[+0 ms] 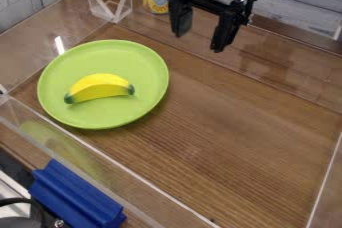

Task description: Remove the banana from inside the green plate and put it on the table

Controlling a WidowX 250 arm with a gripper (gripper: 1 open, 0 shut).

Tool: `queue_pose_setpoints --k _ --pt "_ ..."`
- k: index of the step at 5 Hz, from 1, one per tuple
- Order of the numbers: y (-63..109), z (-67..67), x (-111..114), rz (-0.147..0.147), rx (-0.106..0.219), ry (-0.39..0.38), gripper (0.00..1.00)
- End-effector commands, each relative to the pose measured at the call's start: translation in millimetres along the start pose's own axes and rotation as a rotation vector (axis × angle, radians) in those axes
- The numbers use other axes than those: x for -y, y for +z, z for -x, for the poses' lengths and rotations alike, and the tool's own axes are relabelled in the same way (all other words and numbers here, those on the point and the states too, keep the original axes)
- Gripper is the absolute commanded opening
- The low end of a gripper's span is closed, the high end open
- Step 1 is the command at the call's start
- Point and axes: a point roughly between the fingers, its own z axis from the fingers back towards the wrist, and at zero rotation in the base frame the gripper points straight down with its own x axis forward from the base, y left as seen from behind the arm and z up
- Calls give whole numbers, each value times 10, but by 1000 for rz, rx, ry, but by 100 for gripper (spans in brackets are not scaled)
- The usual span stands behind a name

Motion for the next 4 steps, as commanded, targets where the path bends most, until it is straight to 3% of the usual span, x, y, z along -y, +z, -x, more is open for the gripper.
queue_pose_setpoints --k 1,2,3,4 --pt "-52 68 -123 -4 -14 -44 100" --pt "-71 183 -324 -8 -23 -128 100" --pt "-77 296 -604 -16 -14 -220 100" --pt "-100 438 -901 -28 2 -257 100"
